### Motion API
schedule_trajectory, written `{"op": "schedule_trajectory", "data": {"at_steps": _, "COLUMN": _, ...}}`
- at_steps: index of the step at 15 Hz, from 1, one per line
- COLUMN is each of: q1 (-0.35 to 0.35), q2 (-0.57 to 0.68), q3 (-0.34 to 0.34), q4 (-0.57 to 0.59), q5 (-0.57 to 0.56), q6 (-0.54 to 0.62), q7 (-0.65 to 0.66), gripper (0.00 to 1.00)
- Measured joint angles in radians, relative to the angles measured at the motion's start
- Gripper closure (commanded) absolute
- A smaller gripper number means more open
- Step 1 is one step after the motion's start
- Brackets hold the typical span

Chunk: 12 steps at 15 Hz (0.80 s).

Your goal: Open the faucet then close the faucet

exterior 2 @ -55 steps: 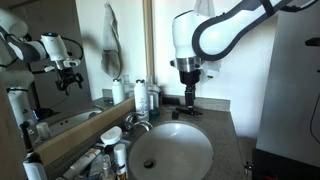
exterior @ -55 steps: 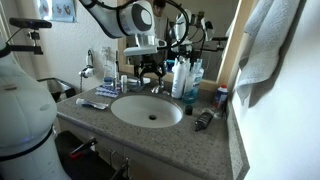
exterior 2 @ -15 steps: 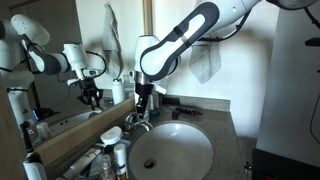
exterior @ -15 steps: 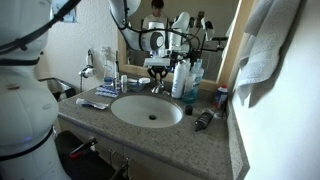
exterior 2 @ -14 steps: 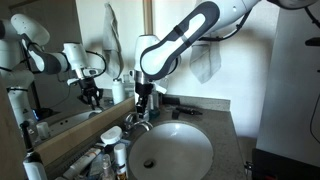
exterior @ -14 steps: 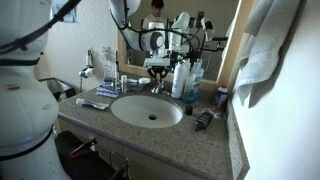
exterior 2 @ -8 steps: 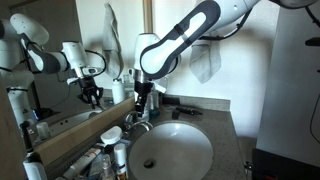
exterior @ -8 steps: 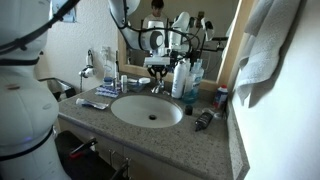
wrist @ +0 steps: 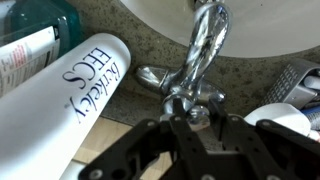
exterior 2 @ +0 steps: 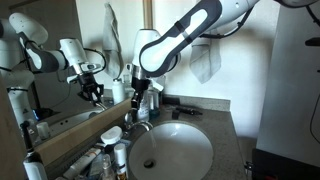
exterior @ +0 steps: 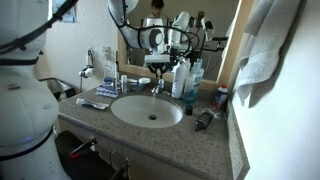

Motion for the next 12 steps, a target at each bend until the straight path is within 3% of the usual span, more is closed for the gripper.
{"op": "schedule_trajectory", "data": {"at_steps": 12, "q1": 0.001, "q2": 0.000, "q3": 0.000, "q4": 0.001, "q5": -0.001, "q6": 0.020, "q7": 0.000, "gripper": 0.91}}
